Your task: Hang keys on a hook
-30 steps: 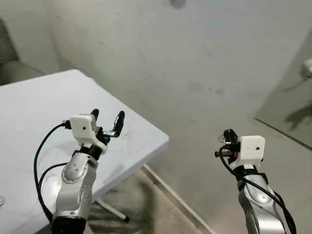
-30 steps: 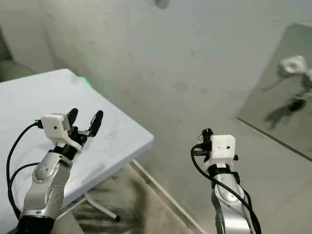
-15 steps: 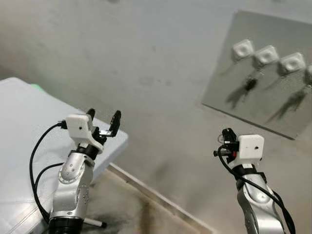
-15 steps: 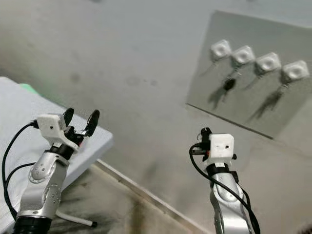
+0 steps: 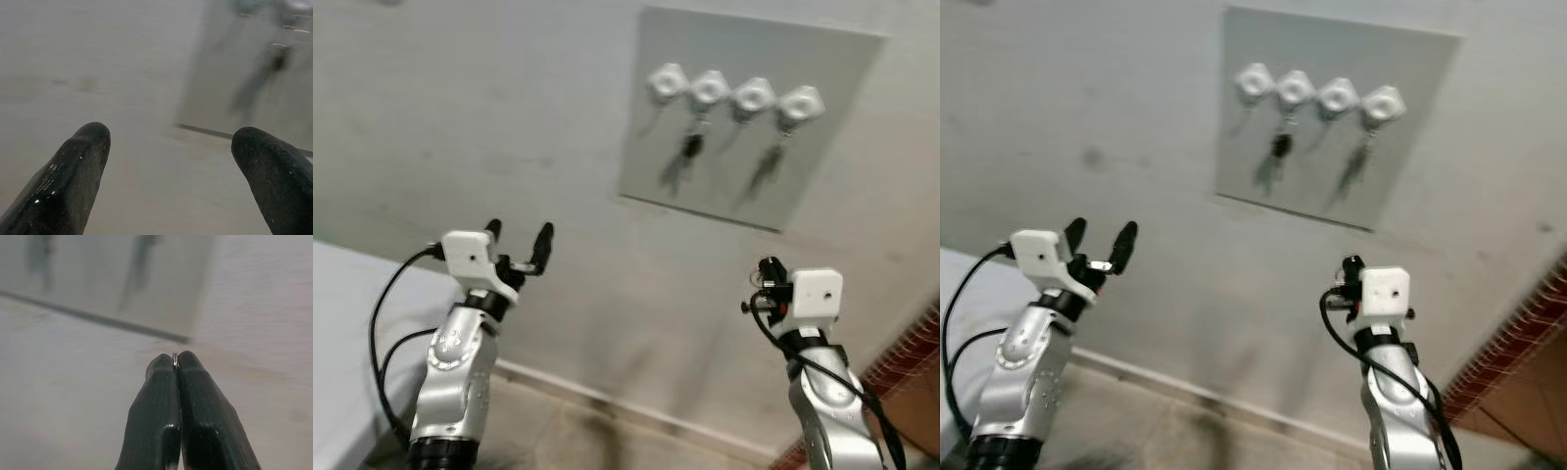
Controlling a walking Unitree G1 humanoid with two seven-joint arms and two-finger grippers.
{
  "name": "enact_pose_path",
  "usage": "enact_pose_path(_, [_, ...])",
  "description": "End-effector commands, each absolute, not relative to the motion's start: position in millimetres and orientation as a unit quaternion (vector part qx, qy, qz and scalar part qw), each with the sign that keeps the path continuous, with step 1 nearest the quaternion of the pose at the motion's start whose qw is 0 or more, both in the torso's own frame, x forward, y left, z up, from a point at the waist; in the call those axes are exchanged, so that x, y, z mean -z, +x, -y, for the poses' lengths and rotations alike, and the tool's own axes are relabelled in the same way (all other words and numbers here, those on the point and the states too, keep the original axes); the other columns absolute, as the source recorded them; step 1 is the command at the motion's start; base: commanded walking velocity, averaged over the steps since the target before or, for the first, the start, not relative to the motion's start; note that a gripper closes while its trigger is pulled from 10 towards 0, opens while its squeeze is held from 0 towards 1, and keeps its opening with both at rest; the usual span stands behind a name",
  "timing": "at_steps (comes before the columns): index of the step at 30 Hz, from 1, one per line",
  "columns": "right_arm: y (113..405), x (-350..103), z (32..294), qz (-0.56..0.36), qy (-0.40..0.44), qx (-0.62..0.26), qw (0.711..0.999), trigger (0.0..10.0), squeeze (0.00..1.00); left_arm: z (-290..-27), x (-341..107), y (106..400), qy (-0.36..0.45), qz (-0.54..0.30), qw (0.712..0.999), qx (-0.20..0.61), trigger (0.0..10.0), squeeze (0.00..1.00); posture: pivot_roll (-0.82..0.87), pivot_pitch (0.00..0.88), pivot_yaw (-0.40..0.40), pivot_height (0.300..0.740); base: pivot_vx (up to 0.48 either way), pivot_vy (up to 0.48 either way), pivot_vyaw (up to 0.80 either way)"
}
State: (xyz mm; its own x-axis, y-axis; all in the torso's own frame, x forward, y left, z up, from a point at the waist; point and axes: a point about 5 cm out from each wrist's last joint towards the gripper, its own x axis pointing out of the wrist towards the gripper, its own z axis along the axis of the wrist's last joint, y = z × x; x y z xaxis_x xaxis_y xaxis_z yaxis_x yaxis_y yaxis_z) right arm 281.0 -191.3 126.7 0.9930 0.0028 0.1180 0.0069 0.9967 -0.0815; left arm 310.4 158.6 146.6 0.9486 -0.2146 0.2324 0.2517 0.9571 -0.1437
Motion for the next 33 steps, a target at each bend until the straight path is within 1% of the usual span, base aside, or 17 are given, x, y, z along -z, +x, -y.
enact_pose_path(1, [283,-133,188,0.070,-0.039,-0.004,0.997,10.0,0.00,-163,-150,313,-0.080,0.107,0.985,0.112,10.0,0.00,-0.01,0.000,-0.049,0.740,0.000,0.000,-0.73])
enact_pose_path(4, [283,-132,187,0.069,-0.039,-0.004,0.997,10.0,0.00,-162,-148,313,-0.088,0.101,0.985,0.112,10.0,0.00,-0.01,0.000,-0.049,0.740,0.000,0.000,-0.73])
enact_pose_path(8, [283,-133,187,0.073,-0.039,-0.005,0.997,10.0,0.00,-159,-146,314,-0.075,0.090,0.986,0.115,10.0,0.00,-0.01,0.000,-0.049,0.740,0.000,0.000,-0.72])
enact_pose_path(16, [283,-136,185,0.082,-0.038,-0.011,0.996,10.0,0.00,-155,-141,316,-0.089,0.065,0.988,0.108,10.0,0.00,-0.01,0.000,-0.051,0.740,0.000,0.000,0.00])
enact_pose_path(30, [282,-134,185,0.077,-0.032,-0.009,0.996,10.0,0.00,-153,-140,316,-0.091,0.057,0.989,0.102,10.0,0.00,-0.01,0.000,-0.053,0.740,0.000,0.000,0.00])
enact_pose_path(33, [282,-134,184,0.077,-0.030,-0.009,0.997,10.0,0.00,-153,-139,316,-0.092,0.055,0.989,0.101,10.0,0.00,0.00,0.000,-0.037,0.740,0.000,0.000,0.00])
